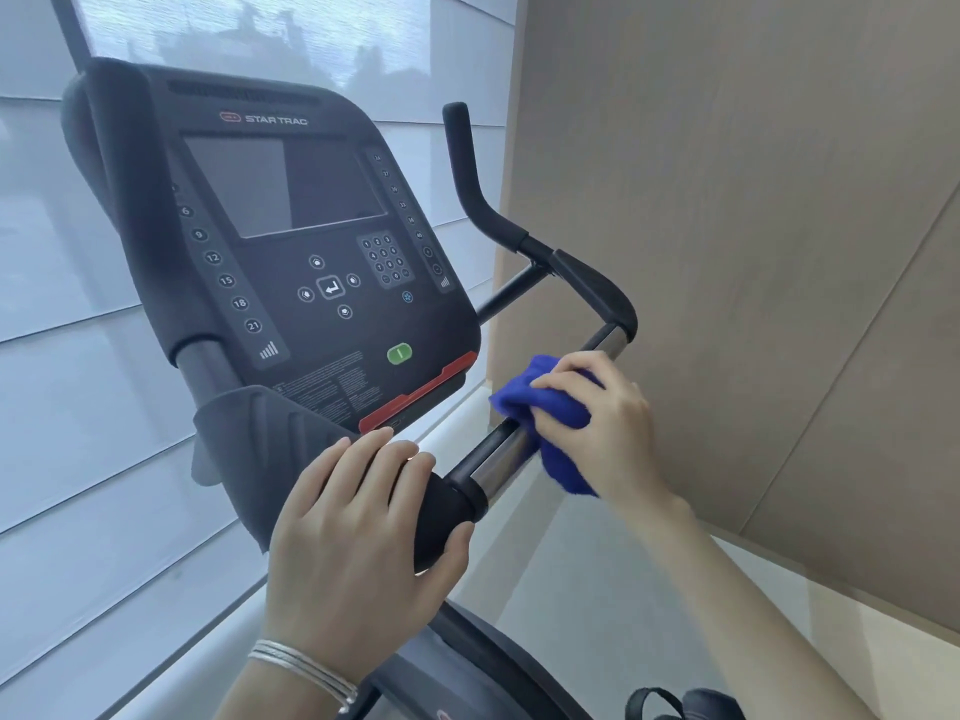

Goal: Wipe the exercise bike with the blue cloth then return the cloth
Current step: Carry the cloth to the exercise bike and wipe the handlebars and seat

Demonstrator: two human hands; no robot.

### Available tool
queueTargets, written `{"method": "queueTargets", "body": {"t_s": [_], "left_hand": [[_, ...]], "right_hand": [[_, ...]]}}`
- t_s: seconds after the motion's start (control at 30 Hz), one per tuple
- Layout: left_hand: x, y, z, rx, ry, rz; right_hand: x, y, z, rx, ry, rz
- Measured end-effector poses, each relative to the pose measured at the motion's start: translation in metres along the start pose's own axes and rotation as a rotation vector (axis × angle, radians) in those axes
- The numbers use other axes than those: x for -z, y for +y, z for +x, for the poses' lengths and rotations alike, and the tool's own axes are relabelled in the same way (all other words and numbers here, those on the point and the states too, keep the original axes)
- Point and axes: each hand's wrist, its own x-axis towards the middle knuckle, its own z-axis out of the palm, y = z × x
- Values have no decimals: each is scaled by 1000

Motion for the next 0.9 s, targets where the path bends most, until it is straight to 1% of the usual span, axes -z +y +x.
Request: {"method": "queueTargets", "body": {"t_s": [0.03, 0.07, 0.1, 0.17, 0.2, 0.3, 0.37, 0.47, 0.57, 0.63, 0.7, 0.8, 0.83, 0.87, 0.9], "left_hand": [[0, 0, 0, 3, -2, 2], [0, 1, 0, 5, 2, 2], [-1, 1, 1, 6, 8, 2], [-3, 2, 1, 12, 13, 9], [-4, 4, 1, 16, 6, 21], [-7, 9, 4, 36, -53, 57], [-8, 14, 8, 56, -91, 72], [-10, 23, 17, 106, -144, 88], [-18, 35, 32, 155, -204, 72], [-29, 46, 46, 165, -224, 59], [-43, 61, 62, 179, -226, 49], [-65, 81, 85, 190, -246, 38], [-72, 87, 91, 189, -259, 43], [-78, 91, 95, 185, -269, 55], [-84, 94, 99, 180, -280, 71]], "right_hand": [[3, 12, 6, -79, -2, -11], [5, 20, 8, -119, -13, -27], [4, 21, 5, -111, -19, -53], [2, 11, -11, 9, -9, -104], [3, 5, -21, 59, -11, -77], [9, 17, -34, 105, -35, 6], [15, 43, -31, 30, -25, 5], [26, 78, -22, -93, 45, 31], [35, 96, 1, -128, 129, 68], [35, 103, 22, -131, 135, 98], [26, 109, 39, -46, 64, 79], [6, 112, 51, 251, -111, -62], [1, 116, 55, 304, -161, -96], [-1, 122, 61, 309, -191, -118], [-1, 131, 68, 275, -206, -131]]}}
